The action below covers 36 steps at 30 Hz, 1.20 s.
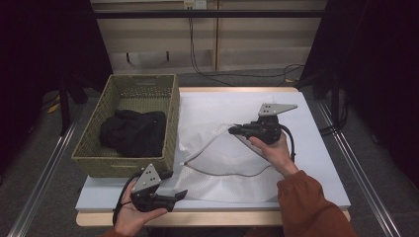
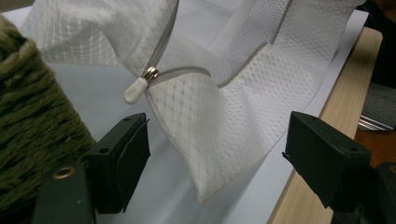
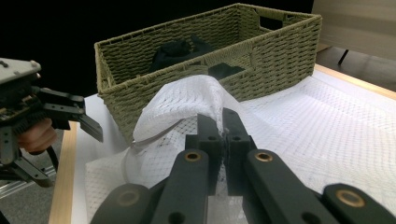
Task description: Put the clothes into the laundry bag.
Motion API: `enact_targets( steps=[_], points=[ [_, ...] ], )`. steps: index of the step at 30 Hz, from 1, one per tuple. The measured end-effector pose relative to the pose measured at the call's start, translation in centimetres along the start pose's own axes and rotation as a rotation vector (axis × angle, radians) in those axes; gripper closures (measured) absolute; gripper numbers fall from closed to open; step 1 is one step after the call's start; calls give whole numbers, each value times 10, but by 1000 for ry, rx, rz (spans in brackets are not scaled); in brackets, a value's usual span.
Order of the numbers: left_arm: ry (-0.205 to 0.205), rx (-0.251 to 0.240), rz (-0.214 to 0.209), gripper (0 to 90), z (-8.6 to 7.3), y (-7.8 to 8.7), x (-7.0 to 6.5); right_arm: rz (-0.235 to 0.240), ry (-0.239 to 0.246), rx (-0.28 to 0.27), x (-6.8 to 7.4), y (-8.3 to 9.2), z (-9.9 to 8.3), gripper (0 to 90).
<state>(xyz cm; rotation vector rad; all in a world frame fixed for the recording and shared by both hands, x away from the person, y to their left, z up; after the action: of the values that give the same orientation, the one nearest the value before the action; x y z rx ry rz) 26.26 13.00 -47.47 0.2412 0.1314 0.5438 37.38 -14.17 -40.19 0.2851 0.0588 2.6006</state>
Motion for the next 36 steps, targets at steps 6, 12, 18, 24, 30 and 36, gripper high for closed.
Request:
enact_targets(
  steps=[6, 12, 18, 24, 30, 36],
  points=[
    [6, -38, -6, 240, 13, 7, -1, -3, -3, 21, -2, -2, -5, 886],
    [15, -97, -13, 241, 30, 12, 1, -2, -6, 29, -3, -2, -7, 886],
    [-4, -126, -17, 251, 48, 23, 9, -4, -11, 28, -4, -2, -7, 886],
    [-18, -130, 54, 246, 62, 28, 29, 0, -26, 33, -4, -3, -9, 888],
    [-30, -160, 128, 240, 78, 30, 50, 1, -39, 27, -5, -2, -8, 888],
    [-48, -168, 163, 234, 94, 31, 62, 3, -37, 33, -6, -3, -9, 888]
  ],
)
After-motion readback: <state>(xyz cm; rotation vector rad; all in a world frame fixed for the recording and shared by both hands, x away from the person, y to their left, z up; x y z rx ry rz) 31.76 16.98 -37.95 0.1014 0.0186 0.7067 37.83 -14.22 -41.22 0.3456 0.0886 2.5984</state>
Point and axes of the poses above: each handheld gripper's, and its own axes: y roughly backward along the jaws, z roughly out of its top, x roughly to its left, the point moved 6 cm from there along -y, roughly forward along the jaws, and after that the axes turned 14 degrees about -x, right-handed, at the moved point
